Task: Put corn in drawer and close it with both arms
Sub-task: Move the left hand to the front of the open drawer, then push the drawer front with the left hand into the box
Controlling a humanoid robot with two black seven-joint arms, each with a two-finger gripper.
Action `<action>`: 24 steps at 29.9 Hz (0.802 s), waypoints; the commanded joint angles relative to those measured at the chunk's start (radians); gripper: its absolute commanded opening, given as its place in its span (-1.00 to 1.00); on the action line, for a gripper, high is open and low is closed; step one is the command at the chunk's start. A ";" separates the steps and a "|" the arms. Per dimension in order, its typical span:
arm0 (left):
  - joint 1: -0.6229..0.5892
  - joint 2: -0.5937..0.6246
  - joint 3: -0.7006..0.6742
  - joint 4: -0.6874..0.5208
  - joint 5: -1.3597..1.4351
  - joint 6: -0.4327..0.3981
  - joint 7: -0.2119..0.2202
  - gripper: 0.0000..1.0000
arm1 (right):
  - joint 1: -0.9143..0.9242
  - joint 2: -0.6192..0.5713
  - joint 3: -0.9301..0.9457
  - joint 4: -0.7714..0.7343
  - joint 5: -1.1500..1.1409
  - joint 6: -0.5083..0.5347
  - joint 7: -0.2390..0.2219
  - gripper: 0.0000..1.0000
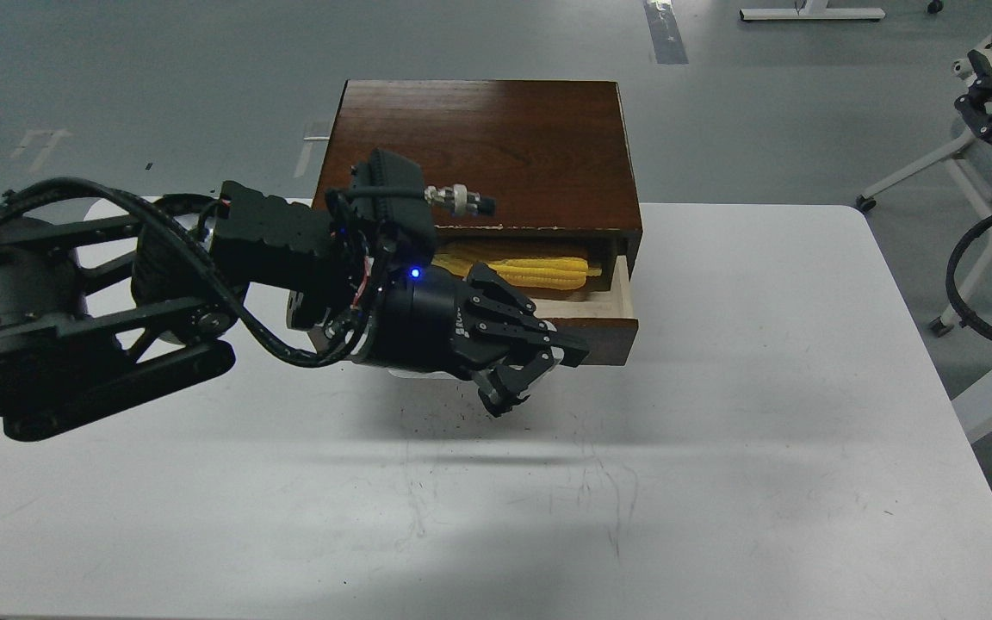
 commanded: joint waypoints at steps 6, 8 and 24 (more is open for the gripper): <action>-0.011 0.011 0.188 0.065 0.150 0.000 0.000 -1.00 | -0.001 0.001 0.012 -0.007 0.000 0.000 0.001 0.98; -0.014 0.012 0.187 0.065 0.151 0.000 0.000 -1.00 | 0.001 0.001 0.012 -0.007 -0.002 0.000 0.001 0.98; -0.028 0.048 0.184 0.102 0.173 0.000 0.007 -1.00 | -0.045 0.001 0.009 -0.009 -0.003 0.000 0.002 0.99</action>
